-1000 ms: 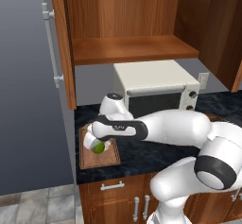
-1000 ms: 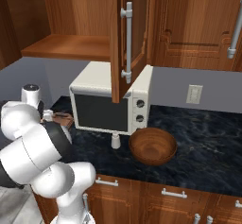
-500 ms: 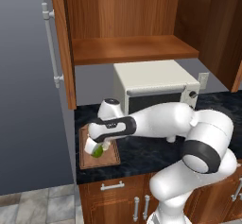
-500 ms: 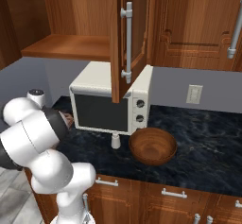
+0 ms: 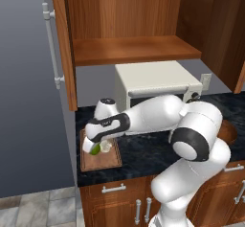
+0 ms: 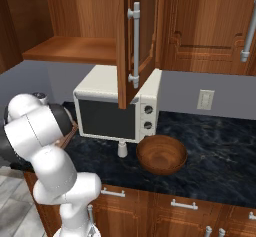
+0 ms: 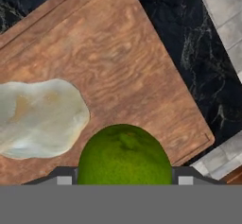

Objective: Open the cabinet. Place the bowl and condiment on the counter. Then place the lime and garlic on the cutting board.

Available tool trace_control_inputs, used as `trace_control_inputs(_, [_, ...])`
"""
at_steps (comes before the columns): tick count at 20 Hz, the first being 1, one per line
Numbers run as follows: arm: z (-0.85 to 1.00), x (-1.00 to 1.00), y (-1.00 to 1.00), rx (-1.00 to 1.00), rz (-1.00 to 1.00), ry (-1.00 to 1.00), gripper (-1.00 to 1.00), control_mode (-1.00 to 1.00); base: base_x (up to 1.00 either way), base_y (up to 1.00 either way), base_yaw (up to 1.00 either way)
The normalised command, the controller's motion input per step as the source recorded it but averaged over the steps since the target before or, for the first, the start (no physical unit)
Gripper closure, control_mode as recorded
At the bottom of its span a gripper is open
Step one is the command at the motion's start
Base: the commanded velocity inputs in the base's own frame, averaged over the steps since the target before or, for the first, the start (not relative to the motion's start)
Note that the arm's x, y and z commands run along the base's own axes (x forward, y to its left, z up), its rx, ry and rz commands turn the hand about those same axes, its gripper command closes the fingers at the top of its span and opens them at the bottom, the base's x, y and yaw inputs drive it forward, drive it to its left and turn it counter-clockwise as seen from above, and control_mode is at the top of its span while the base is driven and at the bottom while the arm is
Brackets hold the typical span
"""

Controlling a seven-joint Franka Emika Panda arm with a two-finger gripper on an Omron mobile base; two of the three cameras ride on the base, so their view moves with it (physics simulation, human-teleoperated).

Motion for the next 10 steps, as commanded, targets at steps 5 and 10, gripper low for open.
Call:
trace_control_inputs(5, [-0.22, 0.04, 0.0, 0.0, 0.1, -0.07, 1.0, -1.0, 0.0, 0.0, 0.0])
trace_control_inputs(10, [-0.02, 0.0, -0.05, 0.0, 0.08, -0.08, 1.0, -1.0, 0.0, 0.0, 0.0])
